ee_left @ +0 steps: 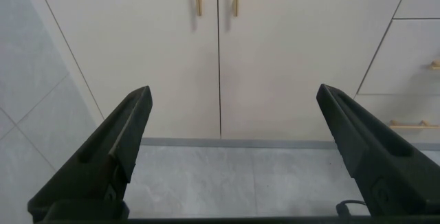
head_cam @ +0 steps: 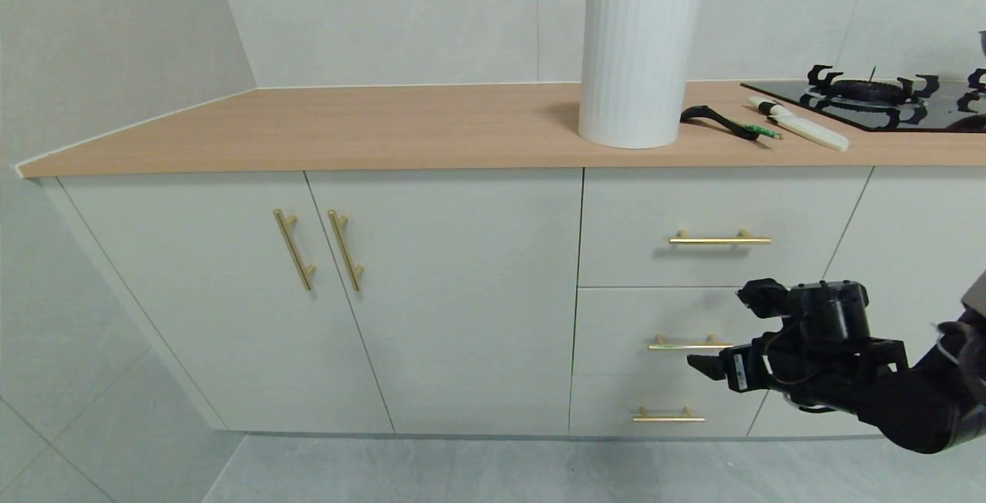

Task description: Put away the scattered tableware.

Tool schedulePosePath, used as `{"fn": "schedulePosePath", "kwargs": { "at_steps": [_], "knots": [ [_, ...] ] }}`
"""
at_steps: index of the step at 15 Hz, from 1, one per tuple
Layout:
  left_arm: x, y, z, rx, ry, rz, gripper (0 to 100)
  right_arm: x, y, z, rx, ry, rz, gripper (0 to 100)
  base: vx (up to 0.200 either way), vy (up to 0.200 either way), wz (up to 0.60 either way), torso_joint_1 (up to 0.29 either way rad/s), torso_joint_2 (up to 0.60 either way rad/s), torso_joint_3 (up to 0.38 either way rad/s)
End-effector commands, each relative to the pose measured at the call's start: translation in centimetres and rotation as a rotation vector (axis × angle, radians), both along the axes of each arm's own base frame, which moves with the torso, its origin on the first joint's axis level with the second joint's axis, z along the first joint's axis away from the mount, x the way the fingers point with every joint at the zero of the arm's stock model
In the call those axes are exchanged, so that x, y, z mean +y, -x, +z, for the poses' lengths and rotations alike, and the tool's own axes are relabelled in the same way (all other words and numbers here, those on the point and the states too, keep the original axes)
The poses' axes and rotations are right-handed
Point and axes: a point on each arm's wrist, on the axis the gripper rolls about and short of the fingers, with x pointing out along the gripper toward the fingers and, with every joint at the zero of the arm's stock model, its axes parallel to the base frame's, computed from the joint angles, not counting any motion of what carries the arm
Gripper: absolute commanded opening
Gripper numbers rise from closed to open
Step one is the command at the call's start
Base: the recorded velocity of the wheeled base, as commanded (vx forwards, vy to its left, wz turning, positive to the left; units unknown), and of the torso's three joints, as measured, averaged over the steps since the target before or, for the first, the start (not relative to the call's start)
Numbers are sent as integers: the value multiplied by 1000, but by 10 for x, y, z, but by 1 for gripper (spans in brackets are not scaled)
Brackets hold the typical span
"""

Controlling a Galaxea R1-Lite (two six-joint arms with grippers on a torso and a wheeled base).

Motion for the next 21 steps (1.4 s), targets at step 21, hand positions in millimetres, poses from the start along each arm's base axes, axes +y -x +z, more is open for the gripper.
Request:
{"fn": "schedulePosePath", "kwargs": {
  "at_steps": [21],
  "knots": [
    [0,0,0,1,1,0,100,-9,-83,-80,-85,6,-287,100,0,0,0,0,0,0]
  ]
}}
